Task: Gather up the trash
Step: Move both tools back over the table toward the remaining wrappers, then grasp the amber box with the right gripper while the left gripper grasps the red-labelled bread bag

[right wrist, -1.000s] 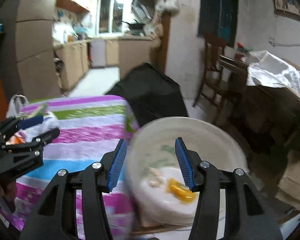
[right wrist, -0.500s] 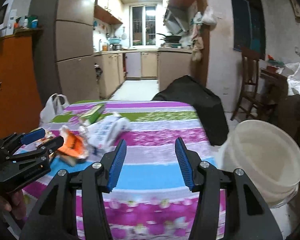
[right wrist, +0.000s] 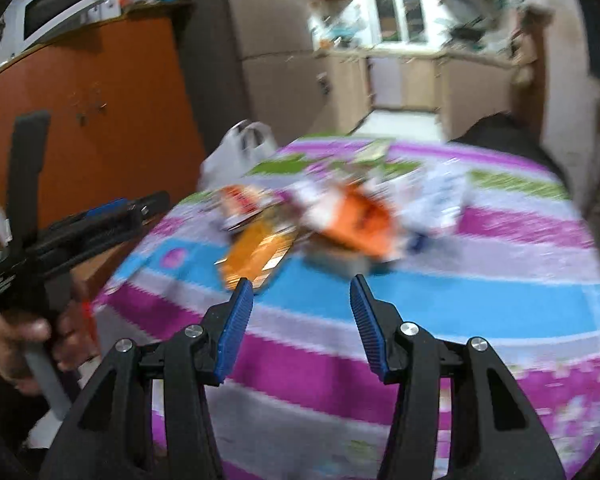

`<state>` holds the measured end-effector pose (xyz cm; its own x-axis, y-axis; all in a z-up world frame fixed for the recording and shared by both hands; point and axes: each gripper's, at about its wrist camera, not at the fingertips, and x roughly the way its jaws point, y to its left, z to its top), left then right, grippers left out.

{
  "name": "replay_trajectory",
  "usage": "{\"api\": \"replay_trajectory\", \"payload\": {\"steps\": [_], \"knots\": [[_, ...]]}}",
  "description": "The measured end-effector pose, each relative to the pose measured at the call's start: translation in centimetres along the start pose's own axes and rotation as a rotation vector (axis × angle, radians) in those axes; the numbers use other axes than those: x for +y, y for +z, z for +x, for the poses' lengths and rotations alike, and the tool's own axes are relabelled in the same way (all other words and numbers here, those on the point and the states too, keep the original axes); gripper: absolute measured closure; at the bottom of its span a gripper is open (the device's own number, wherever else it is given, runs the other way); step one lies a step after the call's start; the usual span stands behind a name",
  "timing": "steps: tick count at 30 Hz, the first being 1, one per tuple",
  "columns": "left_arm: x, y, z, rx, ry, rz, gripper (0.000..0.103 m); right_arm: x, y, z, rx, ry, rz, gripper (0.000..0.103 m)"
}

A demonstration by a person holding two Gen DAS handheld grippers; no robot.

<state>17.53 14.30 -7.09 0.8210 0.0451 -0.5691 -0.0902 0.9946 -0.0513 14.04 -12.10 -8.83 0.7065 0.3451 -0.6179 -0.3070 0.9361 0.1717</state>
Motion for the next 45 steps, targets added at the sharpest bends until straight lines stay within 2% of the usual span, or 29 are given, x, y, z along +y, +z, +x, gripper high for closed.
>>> {"api": "replay_trajectory", "payload": {"steps": [2, 3, 4, 10, 14, 18, 19, 22, 24, 27, 31, 33, 36, 39, 42, 44, 45], "knots": [[2.3, -0.2, 0.3, 0.012, 0.024, -0.036, 0.034, 1.0, 0.2, 1.4, 0.038, 0.047, 0.027, 0.047], [3.1, -0.2, 0.3, 0.014, 0.028, -0.046, 0.034, 1.3, 0.5, 2.4, 0.059, 0.064, 0.056, 0.036], [3.9, -0.2, 0.3, 0.016, 0.030, -0.053, 0.033, 1.6, 0.4, 3.0, 0.066, 0.074, 0.074, 0.031], [5.6, -0.3, 0.7, 0.009, 0.030, -0.059, 0.030, 3.2, 1.8, 6.8, 0.103, 0.061, 0.174, 0.023], [4.8, 0.4, 1.5, 0.008, 0.030, -0.024, 0.025, 3.2, 2.2, 9.3, 0.160, -0.015, 0.258, 0.023], [4.7, 0.9, 2.2, 0.013, 0.042, 0.004, 0.021, 3.2, 2.4, 10.9, 0.162, -0.084, 0.248, 0.041], [4.7, 0.9, 2.4, 0.016, 0.045, 0.006, 0.021, 3.2, 2.4, 11.0, 0.160, -0.076, 0.235, 0.051], [4.3, 0.8, 2.5, 0.024, 0.033, 0.012, 0.021, 3.6, 2.2, 10.6, 0.161, -0.062, 0.170, 0.058], [3.6, 0.9, 2.6, 0.026, -0.001, 0.031, 0.020, 3.3, 1.9, 9.8, 0.170, -0.033, 0.151, 0.061], [2.1, 1.0, 3.0, 0.026, -0.036, 0.079, 0.016, 3.0, 1.1, 7.6, 0.164, 0.005, 0.114, 0.063], [-0.7, 1.4, 4.1, 0.026, -0.078, 0.149, 0.013, 2.5, 0.5, 4.5, 0.137, 0.009, 0.073, 0.063], [-2.2, 1.7, 5.1, 0.032, -0.126, 0.188, 0.010, 1.9, 0.0, 3.1, 0.127, 0.004, 0.063, 0.063], [-4.2, 2.0, 6.9, 0.053, -0.113, 0.217, 0.009, 1.1, -0.8, 0.9, 0.101, -0.022, 0.049, 0.063], [-5.6, 2.3, 8.7, 0.080, -0.109, 0.204, 0.008, -0.1, -1.4, -0.5, 0.099, -0.017, 0.075, 0.063], [-7.2, 2.4, 11.1, 0.092, -0.038, 0.233, 0.008, -1.2, -1.7, -1.2, 0.094, -0.005, 0.112, 0.063], [-7.5, 2.3, 12.7, 0.123, -0.020, 0.231, 0.008, -1.4, -1.8, -1.6, 0.085, -0.002, 0.117, 0.063], [-7.7, 2.2, 13.6, 0.163, -0.038, 0.228, 0.011, -1.5, -2.0, -2.0, 0.083, 0.000, 0.117, 0.062]]}}
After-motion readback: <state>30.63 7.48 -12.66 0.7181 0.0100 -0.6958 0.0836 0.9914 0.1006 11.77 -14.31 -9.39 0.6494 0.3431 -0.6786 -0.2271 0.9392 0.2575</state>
